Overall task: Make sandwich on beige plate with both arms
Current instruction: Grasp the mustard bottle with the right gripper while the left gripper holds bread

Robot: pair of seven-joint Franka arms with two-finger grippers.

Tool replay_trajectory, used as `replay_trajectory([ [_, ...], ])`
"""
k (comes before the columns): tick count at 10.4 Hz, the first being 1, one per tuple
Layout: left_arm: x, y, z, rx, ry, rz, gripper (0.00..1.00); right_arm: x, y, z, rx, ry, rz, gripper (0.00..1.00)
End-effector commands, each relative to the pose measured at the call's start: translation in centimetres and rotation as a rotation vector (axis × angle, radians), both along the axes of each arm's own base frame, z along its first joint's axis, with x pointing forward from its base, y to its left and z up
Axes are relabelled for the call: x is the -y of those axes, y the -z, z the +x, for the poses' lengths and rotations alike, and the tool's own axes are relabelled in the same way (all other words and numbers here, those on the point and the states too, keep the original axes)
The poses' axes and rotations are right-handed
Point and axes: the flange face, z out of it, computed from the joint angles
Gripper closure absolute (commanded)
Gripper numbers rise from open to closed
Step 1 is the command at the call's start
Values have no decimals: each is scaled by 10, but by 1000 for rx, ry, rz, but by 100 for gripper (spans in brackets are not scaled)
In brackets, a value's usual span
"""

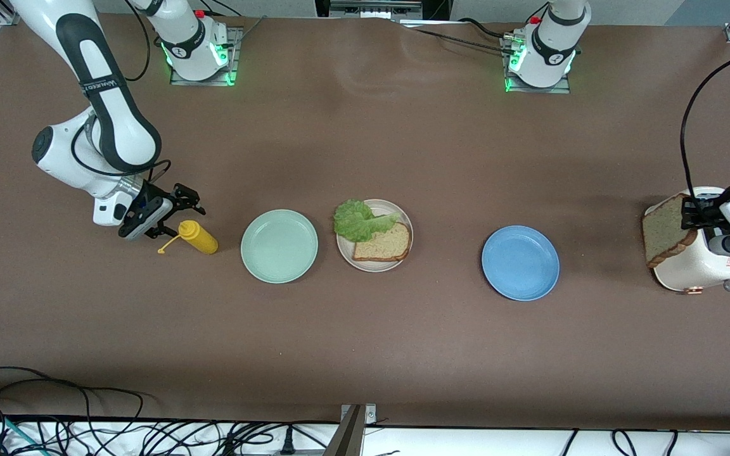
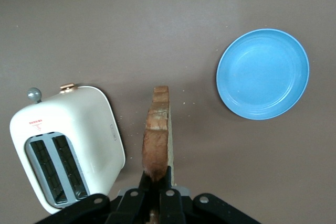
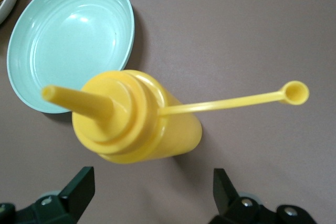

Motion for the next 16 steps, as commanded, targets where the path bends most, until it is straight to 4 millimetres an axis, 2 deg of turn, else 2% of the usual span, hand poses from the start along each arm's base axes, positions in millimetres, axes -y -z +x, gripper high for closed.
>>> replay_trajectory([
  [1, -1, -9, -4, -21, -40, -25, 100, -1, 1, 5, 21, -5, 8, 0],
  [5, 11, -12, -5, -15, -109, -10, 100, -1, 1, 5, 22, -7, 8, 0],
  [9, 8, -16, -4, -5, -113, -8, 100, -1, 0, 5, 24, -15, 5, 0],
  [14, 11, -17, -5, -5, -108, -10, 100, 1, 16, 5, 12, -49, -8, 0],
  [16, 11, -17, -5, -7, -107, -11, 100, 13, 23, 10, 26, -93, -22, 0],
])
